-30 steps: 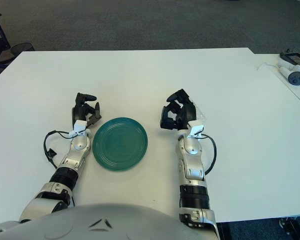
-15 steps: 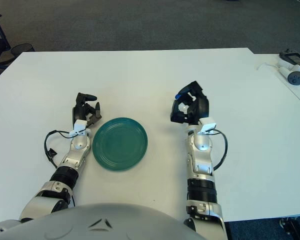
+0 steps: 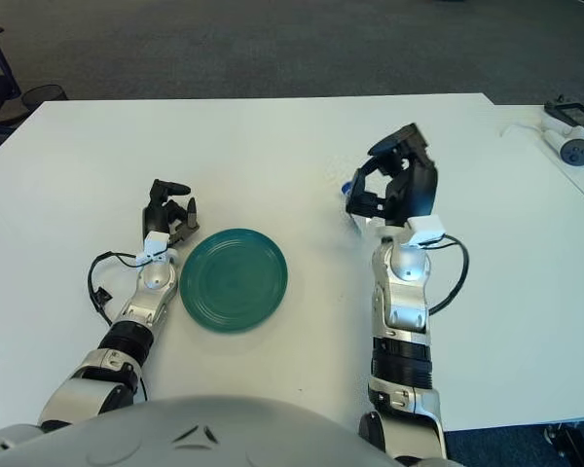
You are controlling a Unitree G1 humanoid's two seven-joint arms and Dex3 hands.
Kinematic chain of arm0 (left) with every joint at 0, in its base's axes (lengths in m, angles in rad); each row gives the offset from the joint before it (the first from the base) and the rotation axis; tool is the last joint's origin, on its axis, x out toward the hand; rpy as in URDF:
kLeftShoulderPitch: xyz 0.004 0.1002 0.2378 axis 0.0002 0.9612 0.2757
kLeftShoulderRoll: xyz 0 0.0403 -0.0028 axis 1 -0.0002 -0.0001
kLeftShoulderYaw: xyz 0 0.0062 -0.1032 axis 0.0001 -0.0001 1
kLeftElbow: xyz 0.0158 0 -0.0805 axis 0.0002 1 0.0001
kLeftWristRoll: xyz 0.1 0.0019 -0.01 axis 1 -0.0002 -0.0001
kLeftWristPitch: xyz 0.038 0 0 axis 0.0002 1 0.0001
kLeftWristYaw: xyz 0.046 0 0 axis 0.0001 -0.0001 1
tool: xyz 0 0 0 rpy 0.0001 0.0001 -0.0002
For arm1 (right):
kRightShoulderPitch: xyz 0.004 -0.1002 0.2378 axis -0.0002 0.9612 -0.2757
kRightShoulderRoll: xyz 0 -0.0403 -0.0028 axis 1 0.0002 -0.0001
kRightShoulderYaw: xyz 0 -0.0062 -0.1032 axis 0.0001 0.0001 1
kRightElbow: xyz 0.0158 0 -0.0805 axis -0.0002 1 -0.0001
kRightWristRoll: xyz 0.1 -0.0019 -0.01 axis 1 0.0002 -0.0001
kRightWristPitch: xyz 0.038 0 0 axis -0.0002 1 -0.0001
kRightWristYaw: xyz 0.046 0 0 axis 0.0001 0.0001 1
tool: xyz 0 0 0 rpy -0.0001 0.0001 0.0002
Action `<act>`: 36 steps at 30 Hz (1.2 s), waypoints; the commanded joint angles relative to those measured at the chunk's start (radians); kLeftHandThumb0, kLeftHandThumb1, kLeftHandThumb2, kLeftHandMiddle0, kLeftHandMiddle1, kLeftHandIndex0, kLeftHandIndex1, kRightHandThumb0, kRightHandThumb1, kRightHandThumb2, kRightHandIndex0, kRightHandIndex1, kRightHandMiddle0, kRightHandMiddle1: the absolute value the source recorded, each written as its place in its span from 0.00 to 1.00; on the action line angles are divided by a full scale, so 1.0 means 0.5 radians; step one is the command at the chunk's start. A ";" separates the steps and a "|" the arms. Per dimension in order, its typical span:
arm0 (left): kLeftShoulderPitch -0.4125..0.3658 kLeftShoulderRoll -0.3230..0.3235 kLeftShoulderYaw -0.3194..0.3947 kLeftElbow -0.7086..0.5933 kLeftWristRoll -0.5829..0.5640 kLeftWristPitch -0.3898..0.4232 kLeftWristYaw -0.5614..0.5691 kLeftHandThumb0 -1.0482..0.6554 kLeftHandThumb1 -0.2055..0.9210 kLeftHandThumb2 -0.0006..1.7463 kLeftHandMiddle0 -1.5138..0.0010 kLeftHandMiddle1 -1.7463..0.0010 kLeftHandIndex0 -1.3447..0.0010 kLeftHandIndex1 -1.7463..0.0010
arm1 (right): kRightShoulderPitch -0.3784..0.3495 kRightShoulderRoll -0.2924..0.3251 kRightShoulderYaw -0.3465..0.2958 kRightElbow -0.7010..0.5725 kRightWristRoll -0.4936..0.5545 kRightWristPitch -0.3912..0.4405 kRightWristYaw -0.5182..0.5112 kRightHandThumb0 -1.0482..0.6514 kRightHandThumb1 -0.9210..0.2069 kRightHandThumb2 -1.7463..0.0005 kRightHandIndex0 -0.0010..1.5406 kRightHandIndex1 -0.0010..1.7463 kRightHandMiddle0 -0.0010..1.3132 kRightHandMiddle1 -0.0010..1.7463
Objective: Put the bottle into the plate.
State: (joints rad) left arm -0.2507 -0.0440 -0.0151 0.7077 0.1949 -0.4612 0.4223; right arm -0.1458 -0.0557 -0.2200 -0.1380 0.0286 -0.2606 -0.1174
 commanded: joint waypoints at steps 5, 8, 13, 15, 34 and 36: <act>0.065 -0.057 -0.027 0.133 -0.006 0.049 -0.029 0.38 0.74 0.52 0.35 0.00 0.72 0.00 | -0.127 -0.148 -0.198 -0.001 0.077 0.041 -0.037 0.62 0.73 0.11 0.53 0.96 0.41 1.00; 0.062 -0.060 -0.027 0.132 -0.001 0.058 -0.019 0.38 0.74 0.52 0.36 0.00 0.72 0.00 | -0.164 -0.153 -0.225 0.010 0.054 -0.022 -0.077 0.62 0.73 0.11 0.52 0.96 0.41 1.00; 0.050 -0.068 -0.030 0.143 0.004 0.075 -0.009 0.38 0.74 0.53 0.36 0.00 0.71 0.00 | -0.262 -0.249 -0.295 -0.171 0.059 0.080 -0.116 0.62 0.72 0.12 0.51 0.97 0.40 1.00; 0.048 -0.069 -0.029 0.145 0.003 0.078 -0.011 0.38 0.74 0.53 0.36 0.00 0.71 0.00 | -0.282 -0.274 -0.319 -0.129 0.063 0.051 -0.114 0.62 0.70 0.13 0.50 0.97 0.39 1.00; 0.049 -0.071 -0.023 0.181 -0.047 0.002 -0.103 0.38 0.74 0.53 0.35 0.00 0.71 0.00 | -0.421 -0.641 -0.432 0.741 -0.099 -0.257 -0.095 0.61 0.45 0.31 0.34 1.00 0.27 0.98; 0.054 -0.068 -0.023 0.181 -0.043 -0.003 -0.104 0.38 0.74 0.53 0.35 0.00 0.71 0.00 | -0.331 -0.617 -0.361 0.525 -0.171 -0.106 -0.082 0.57 0.33 0.42 0.26 0.93 0.23 0.98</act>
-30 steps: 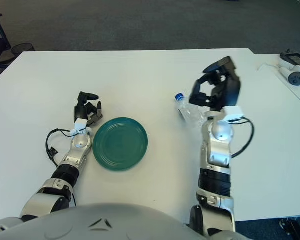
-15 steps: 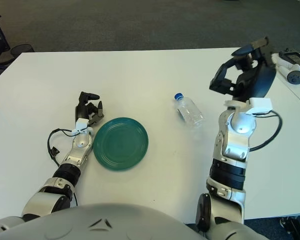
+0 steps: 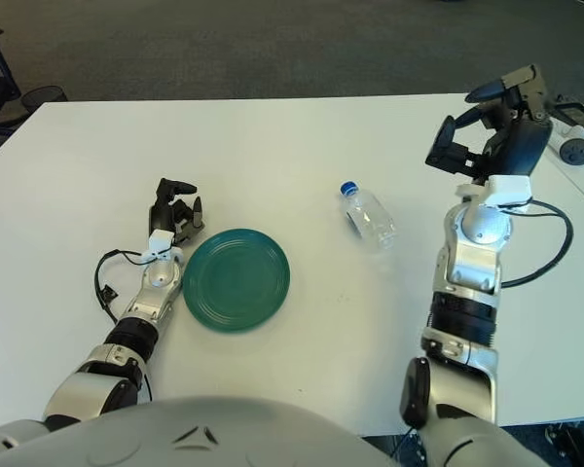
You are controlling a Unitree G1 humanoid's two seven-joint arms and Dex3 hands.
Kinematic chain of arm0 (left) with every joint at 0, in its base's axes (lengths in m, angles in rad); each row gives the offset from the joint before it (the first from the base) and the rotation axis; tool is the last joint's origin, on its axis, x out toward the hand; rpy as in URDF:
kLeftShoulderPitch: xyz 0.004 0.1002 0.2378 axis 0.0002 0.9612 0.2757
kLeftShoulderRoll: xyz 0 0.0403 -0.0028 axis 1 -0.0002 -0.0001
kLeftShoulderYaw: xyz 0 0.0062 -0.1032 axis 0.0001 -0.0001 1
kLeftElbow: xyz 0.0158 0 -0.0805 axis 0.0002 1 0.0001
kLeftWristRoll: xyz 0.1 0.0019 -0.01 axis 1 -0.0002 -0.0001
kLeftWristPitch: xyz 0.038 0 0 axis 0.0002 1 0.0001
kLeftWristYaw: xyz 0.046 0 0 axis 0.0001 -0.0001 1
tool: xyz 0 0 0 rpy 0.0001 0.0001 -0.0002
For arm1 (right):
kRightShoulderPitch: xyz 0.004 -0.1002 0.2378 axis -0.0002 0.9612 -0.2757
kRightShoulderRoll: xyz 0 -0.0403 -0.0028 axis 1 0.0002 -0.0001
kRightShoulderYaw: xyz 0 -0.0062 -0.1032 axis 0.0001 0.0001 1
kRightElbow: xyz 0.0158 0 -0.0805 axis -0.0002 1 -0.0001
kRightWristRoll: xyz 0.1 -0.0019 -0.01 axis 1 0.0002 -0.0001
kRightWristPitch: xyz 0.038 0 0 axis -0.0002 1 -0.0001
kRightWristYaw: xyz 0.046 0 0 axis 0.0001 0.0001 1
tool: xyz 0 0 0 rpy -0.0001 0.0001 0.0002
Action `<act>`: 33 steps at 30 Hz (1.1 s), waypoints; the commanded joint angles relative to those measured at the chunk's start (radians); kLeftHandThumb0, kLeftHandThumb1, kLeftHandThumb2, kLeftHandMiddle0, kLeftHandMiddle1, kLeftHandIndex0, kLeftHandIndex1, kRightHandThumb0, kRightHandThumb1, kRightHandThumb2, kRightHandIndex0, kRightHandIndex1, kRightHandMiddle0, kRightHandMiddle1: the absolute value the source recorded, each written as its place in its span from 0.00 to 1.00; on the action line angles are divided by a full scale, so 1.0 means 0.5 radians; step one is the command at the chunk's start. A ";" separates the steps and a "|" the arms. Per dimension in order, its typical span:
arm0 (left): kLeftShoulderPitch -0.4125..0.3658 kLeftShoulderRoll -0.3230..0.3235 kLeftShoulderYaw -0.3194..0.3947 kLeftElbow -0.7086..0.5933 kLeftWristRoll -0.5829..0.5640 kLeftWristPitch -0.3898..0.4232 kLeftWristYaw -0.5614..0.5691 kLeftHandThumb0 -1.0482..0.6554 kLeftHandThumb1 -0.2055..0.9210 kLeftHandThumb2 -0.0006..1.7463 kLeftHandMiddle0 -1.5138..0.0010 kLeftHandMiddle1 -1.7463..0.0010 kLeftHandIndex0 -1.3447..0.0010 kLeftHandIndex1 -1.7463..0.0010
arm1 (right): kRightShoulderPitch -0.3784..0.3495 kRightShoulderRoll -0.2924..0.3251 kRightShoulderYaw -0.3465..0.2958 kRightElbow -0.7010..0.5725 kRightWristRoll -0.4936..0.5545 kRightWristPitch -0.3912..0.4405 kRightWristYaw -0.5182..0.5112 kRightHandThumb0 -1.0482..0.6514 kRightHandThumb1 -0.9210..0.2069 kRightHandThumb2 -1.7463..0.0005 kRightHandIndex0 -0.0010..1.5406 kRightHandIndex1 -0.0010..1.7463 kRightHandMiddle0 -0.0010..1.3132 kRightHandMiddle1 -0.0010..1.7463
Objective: Put the bottle into the plate.
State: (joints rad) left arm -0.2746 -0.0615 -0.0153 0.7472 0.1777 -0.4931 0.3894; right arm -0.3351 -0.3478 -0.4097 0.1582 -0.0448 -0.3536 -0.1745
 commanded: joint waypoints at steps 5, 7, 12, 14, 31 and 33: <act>0.096 -0.033 -0.016 0.122 -0.002 0.064 -0.030 0.38 0.74 0.53 0.35 0.00 0.71 0.00 | 0.395 0.011 0.139 -0.664 -0.307 0.479 0.065 0.30 0.05 0.76 0.11 0.49 0.04 0.62; 0.095 -0.034 -0.016 0.127 0.001 0.065 -0.024 0.38 0.73 0.53 0.35 0.00 0.71 0.00 | 0.443 0.018 0.219 -0.892 -0.437 0.729 0.109 0.25 0.02 0.80 0.11 0.33 0.02 0.48; 0.084 -0.035 -0.014 0.143 0.000 0.070 -0.026 0.38 0.73 0.53 0.35 0.00 0.71 0.00 | 0.255 -0.167 0.389 -0.614 -0.564 1.014 0.320 0.14 0.00 0.83 0.10 0.08 0.00 0.21; 0.082 -0.036 -0.014 0.149 -0.001 0.064 -0.029 0.38 0.73 0.53 0.35 0.00 0.71 0.00 | 0.254 -0.236 0.461 -0.729 -0.569 1.176 0.508 0.12 0.00 0.84 0.09 0.05 0.00 0.16; 0.060 -0.026 -0.009 0.198 -0.030 0.034 -0.107 0.38 0.73 0.53 0.35 0.00 0.71 0.00 | 0.350 -0.655 0.813 -0.946 -0.687 1.723 1.244 0.03 0.00 0.71 0.03 0.00 0.00 0.03; 0.058 -0.026 -0.009 0.202 -0.031 0.034 -0.110 0.38 0.73 0.53 0.35 0.00 0.71 0.00 | 0.347 -0.669 0.827 -0.948 -0.700 1.735 1.258 0.03 0.00 0.70 0.03 0.00 0.00 0.02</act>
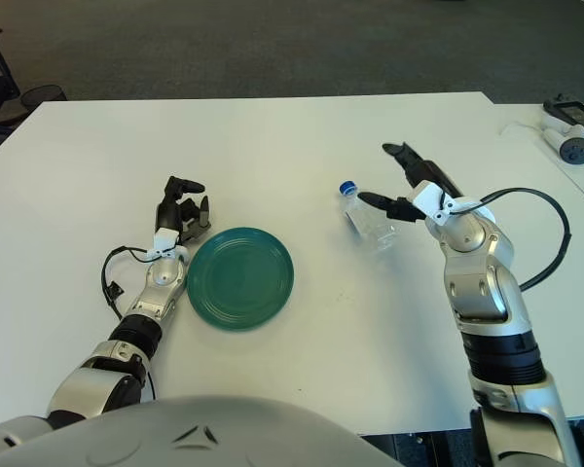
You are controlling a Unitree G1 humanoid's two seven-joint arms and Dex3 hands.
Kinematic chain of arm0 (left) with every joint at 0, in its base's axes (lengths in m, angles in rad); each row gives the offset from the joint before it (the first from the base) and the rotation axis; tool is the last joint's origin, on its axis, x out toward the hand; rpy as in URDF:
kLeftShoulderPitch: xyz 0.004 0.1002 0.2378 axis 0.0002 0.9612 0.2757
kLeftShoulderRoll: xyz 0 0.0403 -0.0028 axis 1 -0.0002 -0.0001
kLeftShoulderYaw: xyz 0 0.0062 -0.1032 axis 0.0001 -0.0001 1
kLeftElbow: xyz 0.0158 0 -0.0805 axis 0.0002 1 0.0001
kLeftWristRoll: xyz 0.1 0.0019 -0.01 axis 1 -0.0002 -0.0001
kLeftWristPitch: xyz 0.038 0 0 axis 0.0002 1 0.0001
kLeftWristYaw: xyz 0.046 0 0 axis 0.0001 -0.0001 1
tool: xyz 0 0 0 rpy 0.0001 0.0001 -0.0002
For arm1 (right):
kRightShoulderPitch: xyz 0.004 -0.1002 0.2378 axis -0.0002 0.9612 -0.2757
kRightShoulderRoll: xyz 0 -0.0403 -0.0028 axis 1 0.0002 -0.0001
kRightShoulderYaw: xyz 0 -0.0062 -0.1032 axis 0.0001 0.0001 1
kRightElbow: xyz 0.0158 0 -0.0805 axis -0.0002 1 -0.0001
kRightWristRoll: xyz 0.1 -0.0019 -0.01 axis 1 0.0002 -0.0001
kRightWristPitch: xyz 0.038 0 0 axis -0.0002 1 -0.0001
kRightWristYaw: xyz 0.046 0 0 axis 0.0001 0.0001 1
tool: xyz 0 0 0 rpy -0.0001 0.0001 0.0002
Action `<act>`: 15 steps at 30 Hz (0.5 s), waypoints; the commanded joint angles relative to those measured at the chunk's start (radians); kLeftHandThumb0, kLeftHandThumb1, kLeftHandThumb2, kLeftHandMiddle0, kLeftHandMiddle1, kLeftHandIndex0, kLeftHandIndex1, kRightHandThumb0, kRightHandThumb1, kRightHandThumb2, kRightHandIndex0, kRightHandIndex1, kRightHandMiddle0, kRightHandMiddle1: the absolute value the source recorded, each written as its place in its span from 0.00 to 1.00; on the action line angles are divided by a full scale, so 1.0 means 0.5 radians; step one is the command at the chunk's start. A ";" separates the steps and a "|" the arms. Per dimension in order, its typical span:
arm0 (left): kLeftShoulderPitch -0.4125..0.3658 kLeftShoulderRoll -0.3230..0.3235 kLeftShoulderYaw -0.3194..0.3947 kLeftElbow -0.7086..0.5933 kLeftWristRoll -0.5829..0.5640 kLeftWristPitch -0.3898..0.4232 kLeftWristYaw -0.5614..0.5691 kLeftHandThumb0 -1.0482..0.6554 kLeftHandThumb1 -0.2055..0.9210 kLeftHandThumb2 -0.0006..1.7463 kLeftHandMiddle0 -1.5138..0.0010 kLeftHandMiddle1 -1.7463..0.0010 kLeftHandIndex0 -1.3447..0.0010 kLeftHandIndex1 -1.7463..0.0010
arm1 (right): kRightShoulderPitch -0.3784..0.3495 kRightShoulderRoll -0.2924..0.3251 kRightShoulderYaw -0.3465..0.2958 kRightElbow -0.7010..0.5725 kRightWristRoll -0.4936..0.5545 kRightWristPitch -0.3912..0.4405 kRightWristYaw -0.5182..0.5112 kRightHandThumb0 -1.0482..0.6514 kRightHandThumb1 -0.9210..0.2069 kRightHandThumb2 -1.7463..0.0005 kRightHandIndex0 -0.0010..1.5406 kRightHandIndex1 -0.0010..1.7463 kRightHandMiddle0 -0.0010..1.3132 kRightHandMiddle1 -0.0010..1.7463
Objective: Put the bottle into the plate.
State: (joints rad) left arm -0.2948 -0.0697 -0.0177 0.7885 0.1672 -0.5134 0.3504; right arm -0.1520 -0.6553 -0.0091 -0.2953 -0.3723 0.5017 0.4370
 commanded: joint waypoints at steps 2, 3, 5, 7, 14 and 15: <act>0.085 -0.007 -0.002 0.134 -0.014 0.079 -0.037 0.38 0.73 0.53 0.35 0.00 0.71 0.00 | -0.031 -0.069 0.046 -0.031 -0.063 0.028 0.041 0.04 0.00 0.69 0.03 0.00 0.00 0.01; 0.080 -0.006 -0.001 0.140 -0.015 0.080 -0.040 0.38 0.73 0.53 0.35 0.00 0.71 0.00 | -0.035 -0.086 0.056 -0.024 -0.080 0.021 0.045 0.04 0.00 0.68 0.03 0.00 0.00 0.01; 0.072 -0.006 0.000 0.151 -0.015 0.081 -0.041 0.38 0.73 0.53 0.35 0.00 0.71 0.00 | -0.043 -0.111 0.070 -0.017 -0.105 0.012 0.051 0.04 0.00 0.68 0.03 0.00 0.00 0.00; 0.064 -0.006 0.000 0.161 -0.013 0.084 -0.040 0.38 0.73 0.53 0.35 0.00 0.71 0.00 | -0.055 -0.130 0.079 -0.017 -0.125 0.011 0.059 0.05 0.00 0.68 0.03 0.00 0.00 0.00; 0.050 -0.002 0.009 0.185 -0.034 0.084 -0.078 0.38 0.73 0.53 0.36 0.00 0.71 0.00 | -0.093 -0.157 0.107 -0.017 -0.171 0.030 0.086 0.06 0.00 0.67 0.03 0.00 0.00 0.00; 0.046 0.000 0.012 0.193 -0.040 0.080 -0.087 0.38 0.73 0.53 0.36 0.00 0.71 0.00 | -0.105 -0.163 0.116 -0.016 -0.183 0.037 0.097 0.05 0.00 0.67 0.03 0.00 0.00 0.00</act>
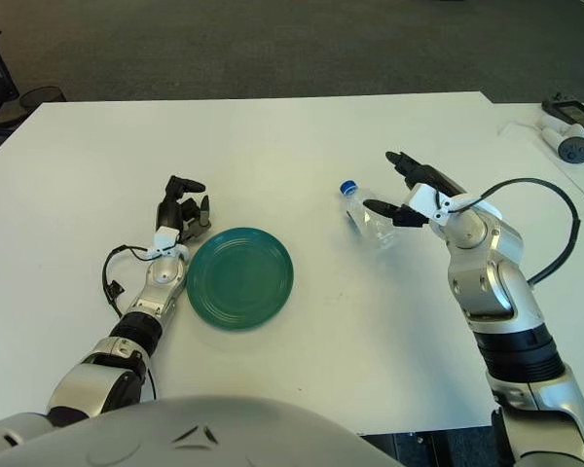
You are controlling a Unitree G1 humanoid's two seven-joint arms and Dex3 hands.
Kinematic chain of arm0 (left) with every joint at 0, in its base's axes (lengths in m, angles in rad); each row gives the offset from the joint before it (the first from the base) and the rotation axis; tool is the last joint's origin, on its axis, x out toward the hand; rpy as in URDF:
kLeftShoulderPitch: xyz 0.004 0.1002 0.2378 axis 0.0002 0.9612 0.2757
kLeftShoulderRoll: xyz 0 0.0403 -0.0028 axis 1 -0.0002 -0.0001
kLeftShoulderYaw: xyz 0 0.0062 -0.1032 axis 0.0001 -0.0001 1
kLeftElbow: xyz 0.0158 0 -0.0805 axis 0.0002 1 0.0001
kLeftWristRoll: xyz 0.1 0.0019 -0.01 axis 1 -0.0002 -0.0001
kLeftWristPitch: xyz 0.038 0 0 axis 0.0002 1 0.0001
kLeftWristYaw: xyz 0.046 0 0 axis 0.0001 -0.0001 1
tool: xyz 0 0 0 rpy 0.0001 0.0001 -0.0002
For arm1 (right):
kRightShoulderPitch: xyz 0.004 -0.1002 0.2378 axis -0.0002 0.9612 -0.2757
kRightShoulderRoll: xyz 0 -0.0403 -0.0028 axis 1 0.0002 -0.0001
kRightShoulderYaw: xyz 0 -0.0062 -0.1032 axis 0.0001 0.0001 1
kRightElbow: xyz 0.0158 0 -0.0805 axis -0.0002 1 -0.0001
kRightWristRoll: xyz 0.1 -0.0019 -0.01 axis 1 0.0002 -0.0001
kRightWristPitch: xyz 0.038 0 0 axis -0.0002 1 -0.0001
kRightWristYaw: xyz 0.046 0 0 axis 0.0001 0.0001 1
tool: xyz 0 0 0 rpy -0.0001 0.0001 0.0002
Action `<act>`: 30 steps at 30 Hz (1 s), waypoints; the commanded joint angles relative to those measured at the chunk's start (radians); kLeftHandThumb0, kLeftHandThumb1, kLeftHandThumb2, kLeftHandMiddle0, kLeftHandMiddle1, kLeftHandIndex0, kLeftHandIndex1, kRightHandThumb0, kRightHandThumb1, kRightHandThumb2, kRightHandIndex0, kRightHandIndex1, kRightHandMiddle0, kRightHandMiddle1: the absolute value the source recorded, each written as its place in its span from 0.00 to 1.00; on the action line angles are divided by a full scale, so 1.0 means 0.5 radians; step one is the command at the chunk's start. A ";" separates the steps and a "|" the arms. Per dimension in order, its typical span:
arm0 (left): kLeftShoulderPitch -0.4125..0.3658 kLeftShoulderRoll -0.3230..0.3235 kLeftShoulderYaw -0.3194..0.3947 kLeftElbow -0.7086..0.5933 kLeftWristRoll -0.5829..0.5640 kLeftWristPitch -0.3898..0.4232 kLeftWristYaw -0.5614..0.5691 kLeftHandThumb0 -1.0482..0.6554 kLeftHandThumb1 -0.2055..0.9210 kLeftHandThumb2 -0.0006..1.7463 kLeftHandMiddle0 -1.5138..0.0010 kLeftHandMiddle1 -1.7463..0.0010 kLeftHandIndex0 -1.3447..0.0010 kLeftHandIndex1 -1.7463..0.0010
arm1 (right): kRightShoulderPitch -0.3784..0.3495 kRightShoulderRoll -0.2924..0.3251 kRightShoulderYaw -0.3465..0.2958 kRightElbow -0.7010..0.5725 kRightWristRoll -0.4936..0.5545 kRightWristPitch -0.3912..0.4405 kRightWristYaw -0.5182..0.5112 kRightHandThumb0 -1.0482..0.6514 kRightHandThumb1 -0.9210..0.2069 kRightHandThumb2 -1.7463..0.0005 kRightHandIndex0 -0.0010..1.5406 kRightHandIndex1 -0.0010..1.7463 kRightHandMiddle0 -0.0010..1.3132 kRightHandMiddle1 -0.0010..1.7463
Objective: Put the bottle into the plate.
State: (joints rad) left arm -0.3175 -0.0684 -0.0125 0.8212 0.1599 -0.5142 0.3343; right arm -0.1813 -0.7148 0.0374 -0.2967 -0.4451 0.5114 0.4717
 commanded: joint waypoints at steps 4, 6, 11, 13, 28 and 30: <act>0.082 0.001 0.008 0.143 -0.029 0.056 -0.055 0.38 0.74 0.53 0.37 0.00 0.71 0.00 | -0.086 -0.076 0.071 -0.018 -0.098 0.046 0.069 0.05 0.00 0.65 0.03 0.00 0.01 0.01; 0.081 0.001 0.009 0.147 -0.028 0.043 -0.052 0.38 0.74 0.53 0.37 0.00 0.71 0.00 | -0.098 -0.093 0.095 -0.026 -0.130 0.057 0.089 0.04 0.00 0.64 0.03 0.00 0.02 0.01; 0.066 0.003 0.011 0.168 -0.026 0.027 -0.046 0.38 0.73 0.53 0.36 0.00 0.71 0.00 | -0.133 -0.118 0.141 -0.045 -0.197 0.083 0.134 0.04 0.00 0.63 0.03 0.00 0.03 0.02; 0.064 0.004 0.009 0.171 -0.020 0.025 -0.040 0.38 0.73 0.53 0.36 0.00 0.71 0.00 | -0.138 -0.123 0.146 -0.064 -0.211 0.094 0.153 0.04 0.00 0.62 0.03 0.00 0.02 0.02; 0.037 0.005 0.000 0.219 0.013 0.010 0.001 0.38 0.72 0.54 0.35 0.00 0.71 0.00 | -0.285 -0.082 0.348 -0.014 -0.362 0.185 0.283 0.06 0.00 0.60 0.03 0.00 0.00 0.00; 0.036 0.003 0.003 0.222 0.013 0.005 0.002 0.38 0.72 0.54 0.35 0.00 0.70 0.00 | -0.299 -0.077 0.365 0.001 -0.370 0.195 0.297 0.06 0.00 0.60 0.03 0.00 0.00 0.00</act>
State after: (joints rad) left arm -0.3481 -0.0649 -0.0081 0.8755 0.1645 -0.5454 0.3317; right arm -0.3077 -0.7604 0.2018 -0.3121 -0.6101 0.5988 0.6051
